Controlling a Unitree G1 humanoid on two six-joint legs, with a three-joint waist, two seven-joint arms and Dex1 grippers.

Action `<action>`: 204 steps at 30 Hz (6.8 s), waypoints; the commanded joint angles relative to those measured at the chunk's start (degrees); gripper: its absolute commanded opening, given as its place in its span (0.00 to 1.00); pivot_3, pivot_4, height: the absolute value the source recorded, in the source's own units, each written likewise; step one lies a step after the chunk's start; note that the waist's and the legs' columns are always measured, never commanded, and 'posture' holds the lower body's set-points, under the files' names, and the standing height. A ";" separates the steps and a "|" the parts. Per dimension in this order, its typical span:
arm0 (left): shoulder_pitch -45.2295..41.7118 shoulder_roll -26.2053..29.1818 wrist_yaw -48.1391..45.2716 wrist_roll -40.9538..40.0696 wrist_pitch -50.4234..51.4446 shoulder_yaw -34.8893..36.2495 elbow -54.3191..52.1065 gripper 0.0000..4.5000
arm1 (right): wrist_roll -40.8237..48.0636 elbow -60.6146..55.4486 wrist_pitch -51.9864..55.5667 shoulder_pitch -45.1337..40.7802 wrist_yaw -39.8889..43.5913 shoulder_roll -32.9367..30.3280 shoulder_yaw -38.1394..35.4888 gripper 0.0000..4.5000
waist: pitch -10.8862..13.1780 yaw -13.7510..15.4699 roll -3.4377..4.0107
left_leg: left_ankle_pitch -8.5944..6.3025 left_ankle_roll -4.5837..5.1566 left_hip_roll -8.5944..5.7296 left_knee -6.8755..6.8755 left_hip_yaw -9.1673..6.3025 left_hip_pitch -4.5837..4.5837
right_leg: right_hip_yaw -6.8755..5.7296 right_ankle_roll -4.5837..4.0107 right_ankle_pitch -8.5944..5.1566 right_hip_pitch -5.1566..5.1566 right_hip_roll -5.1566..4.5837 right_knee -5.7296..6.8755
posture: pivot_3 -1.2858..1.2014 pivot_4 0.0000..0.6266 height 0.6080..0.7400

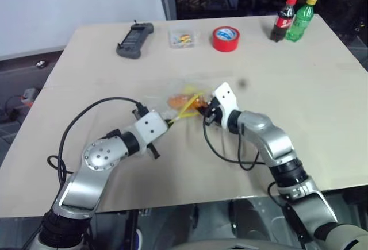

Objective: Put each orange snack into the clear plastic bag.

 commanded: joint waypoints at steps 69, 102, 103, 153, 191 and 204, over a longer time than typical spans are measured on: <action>-30.66 -2.96 3.51 -22.44 13.99 8.24 19.82 0.00 | -26.69 31.24 -42.04 -29.38 19.04 -26.08 3.74 0.01 | 0.04 -0.28 -0.09 | 0.07 -0.35 0.28 0.09 0.40 0.00 | 0.05 -0.16 0.11 0.05 0.33 -0.18 | 0.52 0.24 1.00; -10.00 -5.06 4.65 4.04 -24.38 -4.69 12.70 0.00 | -28.78 -28.26 -22.56 8.28 11.73 -19.85 7.12 0.45 | 0.08 1.24 -0.03 | -0.15 -0.07 0.70 0.26 0.48 0.89 | -0.04 0.21 0.32 0.92 0.50 -0.29 | 0.52 0.24 1.00; -10.13 -5.13 4.44 3.94 -23.92 -4.69 12.52 0.00 | -28.85 -27.13 -22.75 6.90 11.77 -18.68 8.20 0.45 | 0.07 1.33 -0.03 | -0.16 -0.08 0.70 0.23 0.47 0.87 | -0.07 0.05 0.41 0.92 0.50 -0.35 | 0.52 0.24 1.00; -9.40 -5.26 4.42 4.09 -21.25 -3.31 10.26 0.00 | -30.96 -16.32 -24.94 -0.99 13.78 -13.61 10.21 0.22 | 0.08 1.28 -0.03 | -0.24 -0.15 0.71 -0.02 0.39 0.68 | -0.17 -0.05 0.49 0.87 0.53 -0.97 | 0.52 0.24 1.00; -9.56 -4.89 4.49 2.17 -20.33 -0.70 11.94 0.00 | -31.26 -17.16 -24.03 0.22 12.91 -14.49 8.27 0.01 | 0.08 1.29 -0.02 | -0.24 -0.15 0.71 -0.04 0.39 0.68 | -0.17 -0.05 0.49 0.87 0.53 -0.98 | 0.52 0.24 1.00; -13.34 -4.23 6.72 -3.01 -18.68 4.88 19.62 0.00 | -32.54 -18.59 -15.92 12.50 7.82 -31.15 -8.21 0.01 | 0.09 1.30 -0.02 | -0.25 -0.14 0.70 -0.05 0.37 0.57 | -0.24 -0.04 0.48 0.84 0.48 -1.07 | 0.52 0.24 1.00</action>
